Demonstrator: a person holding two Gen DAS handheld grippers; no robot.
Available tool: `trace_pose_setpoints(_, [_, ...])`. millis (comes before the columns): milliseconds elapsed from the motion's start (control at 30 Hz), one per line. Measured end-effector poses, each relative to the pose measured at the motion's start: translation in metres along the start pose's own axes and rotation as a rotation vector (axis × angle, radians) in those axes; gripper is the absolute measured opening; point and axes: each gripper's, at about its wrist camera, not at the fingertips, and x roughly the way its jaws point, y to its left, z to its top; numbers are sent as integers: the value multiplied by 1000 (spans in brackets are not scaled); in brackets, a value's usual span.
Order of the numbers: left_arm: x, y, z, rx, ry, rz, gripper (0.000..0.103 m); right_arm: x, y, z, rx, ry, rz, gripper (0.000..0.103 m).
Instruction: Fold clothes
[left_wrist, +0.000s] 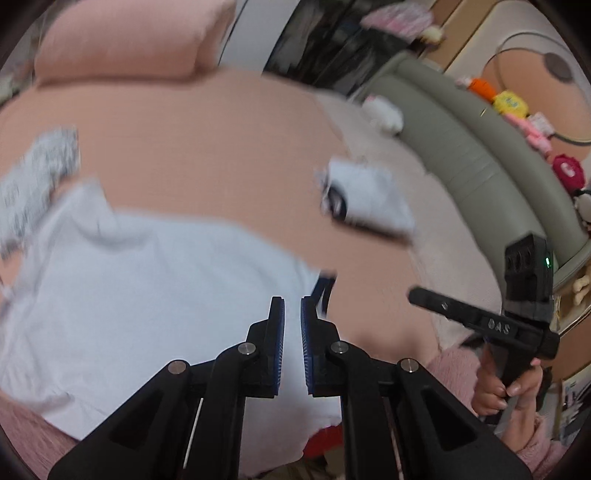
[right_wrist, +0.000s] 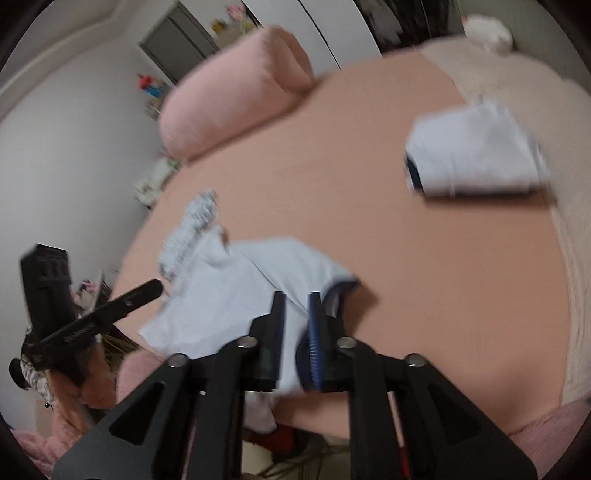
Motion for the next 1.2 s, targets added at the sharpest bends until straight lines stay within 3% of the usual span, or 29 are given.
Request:
trace_pose_setpoints(67, [20,6,-18,-21,78,1,31,25,-5,-9,17,56,-8,33])
trace_pose_setpoints(100, [27,2,-27,-2,102,10,50,36,-10,-13,21,80,-25,39])
trace_pose_setpoints(133, [34,-3,-35,17,126,18,56,46,-16,-15,25,100,-45,41])
trace_pose_setpoints(200, [48,-11,-52,55,173,34,58,63,-28,-21,33,135,-79,42])
trace_pose_setpoints(267, [62,-19,-69,93,220,51,59,75,-46,-26,67,152,-70,49])
trace_pose_setpoints(333, [76,-27,-85,131,266,69,72,82,-59,-24,116,156,-53,54])
trace_pose_setpoints(367, [83,-32,-91,171,266,122,72,85,-63,-21,132,155,-54,55])
trace_pose_setpoints(400, [87,-33,-96,205,255,197,64,87,-64,-18,138,152,-62,56])
trace_pose_setpoints(433, [90,-31,-101,237,246,276,37,88,-64,-13,135,149,-74,57])
trace_pose_setpoints(467, [90,-23,-101,226,249,305,32,89,-62,-8,127,146,-86,57])
trace_pose_setpoints(533, [88,-6,-103,204,254,364,34,90,-55,2,105,150,-110,58])
trace_pose_setpoints(667, [59,43,-89,143,203,556,31,90,-37,9,38,149,-125,59])
trace_pose_setpoints(767, [24,100,-75,2,164,684,32,91,-28,9,13,163,-125,62])
trace_pose_setpoints(900, [-22,137,-73,-158,121,597,28,99,-20,8,6,168,-131,63])
trace_pose_setpoints(1000, [-32,117,-79,-185,94,416,30,109,-17,6,25,183,-124,63])
trace_pose_setpoints(1067, [-22,104,-78,-196,97,366,35,117,-12,5,34,196,-93,63])
trace_pose_setpoints(1200, [-4,85,-77,-176,120,298,59,133,-6,6,31,209,-59,64])
